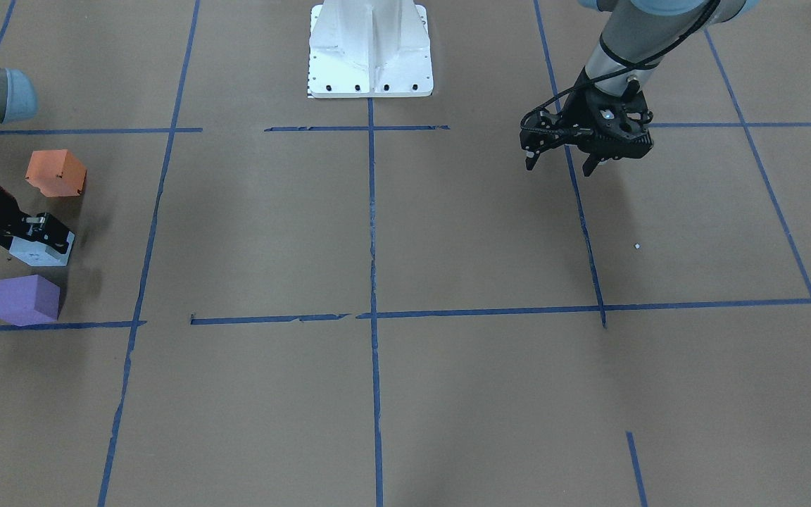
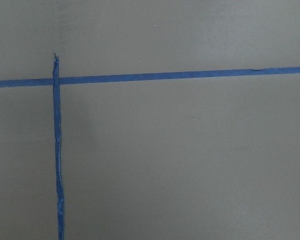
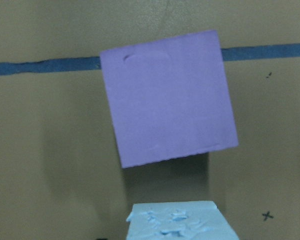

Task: Place blue block between orange and purple blocks
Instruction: 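Open the right gripper and lift it away from the light blue cube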

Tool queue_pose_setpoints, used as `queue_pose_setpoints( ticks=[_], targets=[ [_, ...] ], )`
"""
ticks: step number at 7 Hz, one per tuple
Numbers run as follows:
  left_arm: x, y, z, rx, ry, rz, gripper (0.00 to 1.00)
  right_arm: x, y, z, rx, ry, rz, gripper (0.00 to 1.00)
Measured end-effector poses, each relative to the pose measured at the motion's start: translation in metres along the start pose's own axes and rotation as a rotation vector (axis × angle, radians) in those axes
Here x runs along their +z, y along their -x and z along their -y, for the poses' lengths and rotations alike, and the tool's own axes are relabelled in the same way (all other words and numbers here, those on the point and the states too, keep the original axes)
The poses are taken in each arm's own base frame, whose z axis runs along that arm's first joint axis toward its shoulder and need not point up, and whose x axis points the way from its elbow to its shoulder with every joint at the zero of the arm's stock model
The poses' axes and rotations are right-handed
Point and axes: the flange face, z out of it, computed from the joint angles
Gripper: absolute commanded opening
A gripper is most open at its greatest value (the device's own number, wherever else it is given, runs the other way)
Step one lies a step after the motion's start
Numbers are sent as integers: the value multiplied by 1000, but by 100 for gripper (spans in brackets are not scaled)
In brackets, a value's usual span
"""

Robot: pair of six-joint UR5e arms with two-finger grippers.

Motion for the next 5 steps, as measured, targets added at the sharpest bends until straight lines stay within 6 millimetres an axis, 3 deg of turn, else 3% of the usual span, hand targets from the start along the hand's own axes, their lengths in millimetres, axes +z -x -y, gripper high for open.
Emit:
queue_pose_setpoints(
  ticks=[2,3,5],
  targets=[
    [5,17,-2,7,8,26,100,-27,-11,-22,-35,-40,37,100],
    [6,43,0,38,10,57,100,-55,-31,-31,-56,-75,60,100],
    [-10,129,3,138,19,134,100,-110,-102,-26,-123,-124,78,100]
  ],
)
